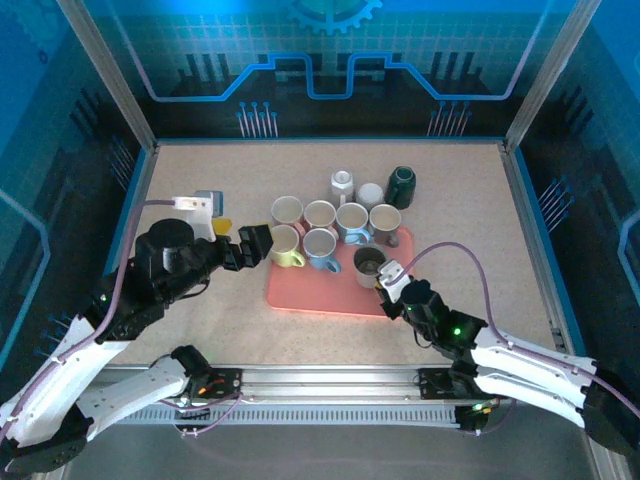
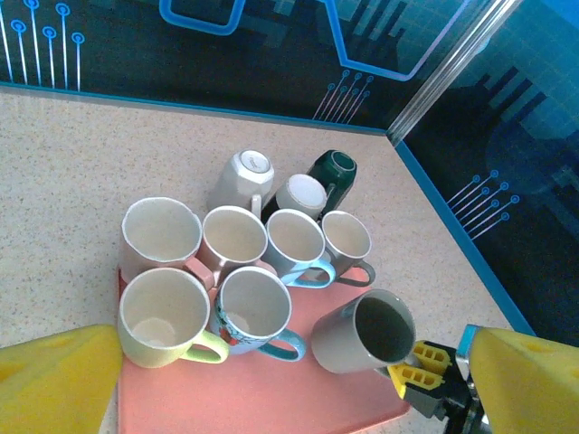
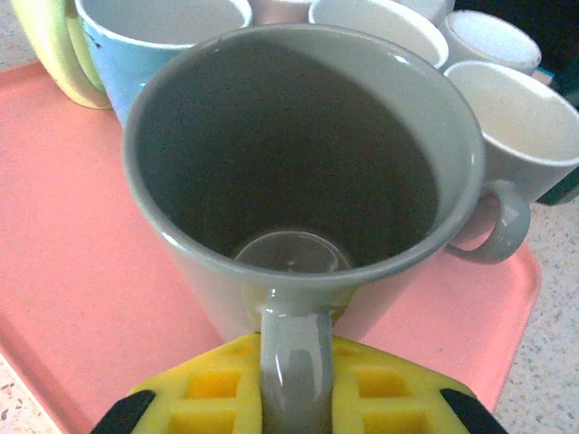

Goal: Turn the mug right side up

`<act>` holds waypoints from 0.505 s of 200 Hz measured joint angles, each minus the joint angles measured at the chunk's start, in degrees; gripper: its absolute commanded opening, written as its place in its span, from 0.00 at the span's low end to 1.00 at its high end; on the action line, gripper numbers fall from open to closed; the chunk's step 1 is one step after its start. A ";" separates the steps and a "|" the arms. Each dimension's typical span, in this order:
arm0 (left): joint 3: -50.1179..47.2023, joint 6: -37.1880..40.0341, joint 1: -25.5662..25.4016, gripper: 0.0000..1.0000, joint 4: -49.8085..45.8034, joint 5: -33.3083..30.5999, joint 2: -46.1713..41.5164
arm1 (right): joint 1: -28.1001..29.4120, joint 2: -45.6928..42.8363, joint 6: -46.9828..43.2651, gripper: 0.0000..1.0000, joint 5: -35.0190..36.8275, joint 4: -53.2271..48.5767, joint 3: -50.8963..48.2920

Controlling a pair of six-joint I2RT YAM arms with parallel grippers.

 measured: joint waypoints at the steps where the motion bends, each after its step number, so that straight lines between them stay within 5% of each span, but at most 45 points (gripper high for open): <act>1: 0.00 -0.09 0.00 0.99 0.00 -0.02 0.00 | -0.04 0.17 0.13 0.00 0.00 0.20 -0.04; 101: -0.61 -3.41 0.00 0.99 -0.04 0.02 -0.24 | -4.87 20.31 3.04 0.03 -5.22 20.81 0.07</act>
